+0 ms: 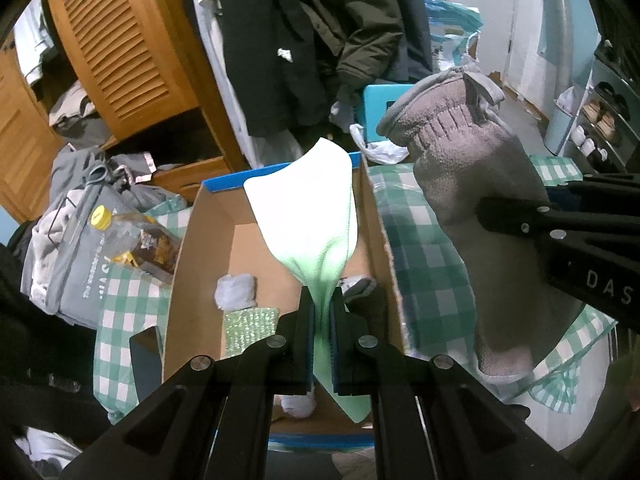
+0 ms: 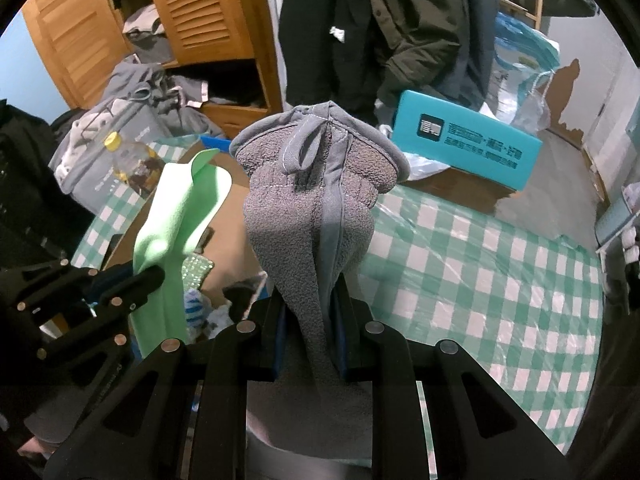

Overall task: Organize soft objects
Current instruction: 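Lift the foam pad with the left tool while the right tool carries the mitten over the box, then lower the foam pad and mitten into the box and open both tools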

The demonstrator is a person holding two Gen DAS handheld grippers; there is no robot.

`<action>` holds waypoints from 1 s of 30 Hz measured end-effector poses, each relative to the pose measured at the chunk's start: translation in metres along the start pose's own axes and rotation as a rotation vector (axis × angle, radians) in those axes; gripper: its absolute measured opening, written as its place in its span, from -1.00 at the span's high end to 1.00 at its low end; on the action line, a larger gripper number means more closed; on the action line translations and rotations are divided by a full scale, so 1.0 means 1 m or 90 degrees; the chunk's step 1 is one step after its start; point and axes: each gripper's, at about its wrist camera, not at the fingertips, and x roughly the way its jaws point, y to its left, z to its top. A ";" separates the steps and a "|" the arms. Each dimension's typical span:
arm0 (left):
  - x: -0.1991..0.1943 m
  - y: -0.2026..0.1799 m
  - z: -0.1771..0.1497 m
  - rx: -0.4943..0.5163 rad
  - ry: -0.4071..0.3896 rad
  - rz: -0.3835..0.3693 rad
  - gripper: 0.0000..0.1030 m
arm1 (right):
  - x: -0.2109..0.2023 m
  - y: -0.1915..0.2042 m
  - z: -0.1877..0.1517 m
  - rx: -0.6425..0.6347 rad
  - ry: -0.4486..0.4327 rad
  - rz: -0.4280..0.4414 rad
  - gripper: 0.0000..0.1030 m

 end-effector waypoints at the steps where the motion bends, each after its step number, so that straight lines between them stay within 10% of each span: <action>1: 0.000 0.003 -0.001 -0.003 0.001 0.001 0.88 | 0.001 0.002 0.001 -0.002 0.000 0.002 0.65; 30: 0.027 0.077 -0.022 -0.090 0.042 0.033 0.88 | 0.060 0.081 0.028 -0.043 0.058 0.059 0.65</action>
